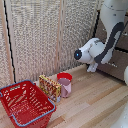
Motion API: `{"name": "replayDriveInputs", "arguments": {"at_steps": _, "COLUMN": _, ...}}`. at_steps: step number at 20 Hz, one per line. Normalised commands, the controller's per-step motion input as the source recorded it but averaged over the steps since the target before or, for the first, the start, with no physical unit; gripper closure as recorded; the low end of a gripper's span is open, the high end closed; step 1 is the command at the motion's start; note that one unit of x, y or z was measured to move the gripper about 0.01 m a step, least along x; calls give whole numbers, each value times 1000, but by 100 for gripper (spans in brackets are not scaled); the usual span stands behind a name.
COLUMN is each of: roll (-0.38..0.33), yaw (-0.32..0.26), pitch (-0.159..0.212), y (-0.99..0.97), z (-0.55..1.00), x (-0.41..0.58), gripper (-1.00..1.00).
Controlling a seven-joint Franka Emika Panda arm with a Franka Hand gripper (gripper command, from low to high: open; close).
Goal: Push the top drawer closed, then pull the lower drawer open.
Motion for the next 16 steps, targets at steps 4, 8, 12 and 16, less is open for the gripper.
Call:
{"name": "replayDriveInputs", "arguments": {"at_steps": 4, "roll": 188, "yaw": 0, "pitch": 0, "y": 536, "z": 269, "x": -204, "gripper": 100}}
{"name": "replayDriveInputs", "arguments": {"at_steps": 8, "roll": 192, "yaw": 0, "pitch": 1, "y": 466, "z": 268, "x": -190, "gripper": 100}}
{"name": "replayDriveInputs", "arguments": {"at_steps": 12, "roll": 165, "yaw": -1, "pitch": 0, "y": 376, "z": 196, "x": -61, "gripper": -100}}
{"name": "replayDriveInputs", "arguments": {"at_steps": 16, "roll": 102, "yaw": -10, "pitch": 0, "y": 84, "z": 276, "x": 39, "gripper": -100}}
